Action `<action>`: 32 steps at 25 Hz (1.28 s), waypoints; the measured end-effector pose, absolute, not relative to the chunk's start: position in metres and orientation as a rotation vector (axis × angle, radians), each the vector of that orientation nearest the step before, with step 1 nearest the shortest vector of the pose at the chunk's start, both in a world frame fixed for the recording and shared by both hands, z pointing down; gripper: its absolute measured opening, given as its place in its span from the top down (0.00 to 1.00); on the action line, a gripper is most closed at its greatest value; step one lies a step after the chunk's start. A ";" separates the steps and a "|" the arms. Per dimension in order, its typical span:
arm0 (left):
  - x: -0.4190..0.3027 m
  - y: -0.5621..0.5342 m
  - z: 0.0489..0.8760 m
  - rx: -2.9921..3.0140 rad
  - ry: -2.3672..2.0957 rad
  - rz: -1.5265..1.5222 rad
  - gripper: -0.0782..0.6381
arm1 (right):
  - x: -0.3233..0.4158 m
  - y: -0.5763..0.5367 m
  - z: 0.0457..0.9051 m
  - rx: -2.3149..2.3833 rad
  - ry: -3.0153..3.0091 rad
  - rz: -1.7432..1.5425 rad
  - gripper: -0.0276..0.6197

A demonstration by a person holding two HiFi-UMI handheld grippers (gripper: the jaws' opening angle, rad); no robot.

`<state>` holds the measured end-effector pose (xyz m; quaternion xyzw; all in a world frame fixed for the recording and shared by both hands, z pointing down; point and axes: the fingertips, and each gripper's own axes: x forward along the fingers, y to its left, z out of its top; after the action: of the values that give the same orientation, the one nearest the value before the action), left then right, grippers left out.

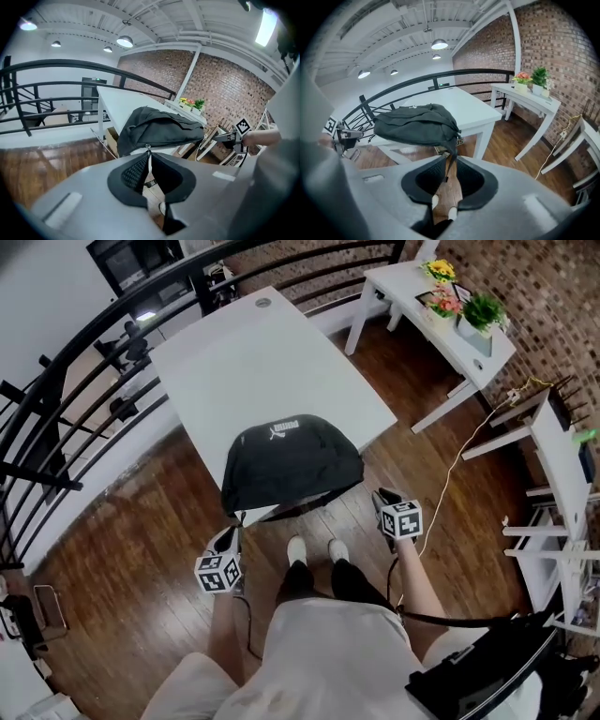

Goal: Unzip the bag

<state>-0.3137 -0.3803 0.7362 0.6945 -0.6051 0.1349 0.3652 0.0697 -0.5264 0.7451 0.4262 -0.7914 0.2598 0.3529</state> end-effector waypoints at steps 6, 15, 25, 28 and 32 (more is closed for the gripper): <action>-0.289 -0.317 0.723 1.794 -1.591 0.341 0.84 | 0.080 -0.437 0.724 1.072 -2.172 0.704 0.87; -0.143 -0.228 0.590 2.077 -1.827 0.180 0.87 | 0.099 -0.296 0.618 0.912 -2.576 0.481 0.96; 0.005 -0.090 0.398 2.316 -2.018 -0.007 0.87 | 0.127 -0.134 0.440 0.868 -2.867 0.267 0.97; 0.002 -0.063 0.383 2.366 -2.055 -0.012 0.87 | 0.127 -0.123 0.419 0.929 -2.893 0.153 0.97; -0.024 -0.033 0.376 2.335 -2.108 -0.027 0.87 | 0.113 -0.111 0.403 1.012 -2.879 0.123 0.97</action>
<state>-0.0239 -0.0329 0.3756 0.7423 -0.6700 -0.0086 -0.0022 0.1133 -0.1110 0.4032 0.3311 -0.9417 0.0403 0.0436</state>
